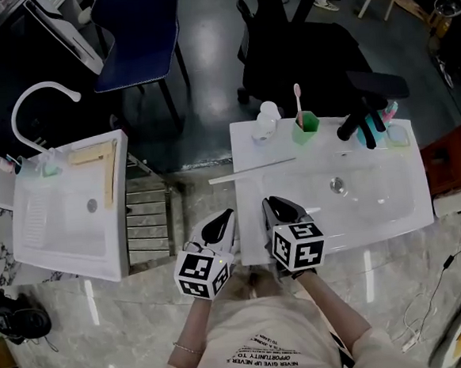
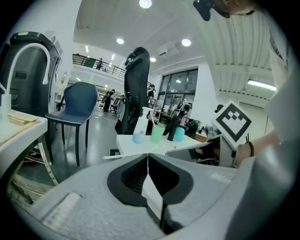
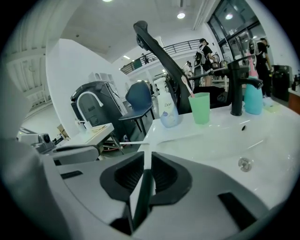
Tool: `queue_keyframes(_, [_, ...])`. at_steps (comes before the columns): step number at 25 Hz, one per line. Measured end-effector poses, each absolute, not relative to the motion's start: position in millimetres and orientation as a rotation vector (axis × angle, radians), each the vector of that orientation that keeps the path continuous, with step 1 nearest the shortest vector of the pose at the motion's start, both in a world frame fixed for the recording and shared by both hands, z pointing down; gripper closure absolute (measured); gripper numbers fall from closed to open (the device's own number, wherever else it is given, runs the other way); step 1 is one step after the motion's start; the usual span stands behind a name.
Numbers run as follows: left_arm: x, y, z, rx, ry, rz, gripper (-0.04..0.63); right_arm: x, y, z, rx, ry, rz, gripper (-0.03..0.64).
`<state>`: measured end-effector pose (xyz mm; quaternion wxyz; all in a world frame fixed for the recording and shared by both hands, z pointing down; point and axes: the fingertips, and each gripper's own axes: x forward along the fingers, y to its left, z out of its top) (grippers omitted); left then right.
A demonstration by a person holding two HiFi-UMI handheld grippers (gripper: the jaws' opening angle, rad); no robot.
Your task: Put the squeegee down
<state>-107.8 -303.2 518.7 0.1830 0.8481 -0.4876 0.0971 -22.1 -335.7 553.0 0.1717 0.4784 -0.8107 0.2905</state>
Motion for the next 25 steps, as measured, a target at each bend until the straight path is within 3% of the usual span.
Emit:
queue_keyframes(8, [-111,-302,489,2.468,-1.38,0.252,0.572,-15,-334,523,1.357,-2.401,0.789,0.604])
queue_keyframes(25, [-127,-315,432,2.547,-1.525,0.124,0.572,15,-341,440,1.471,-2.655,0.613,0.612])
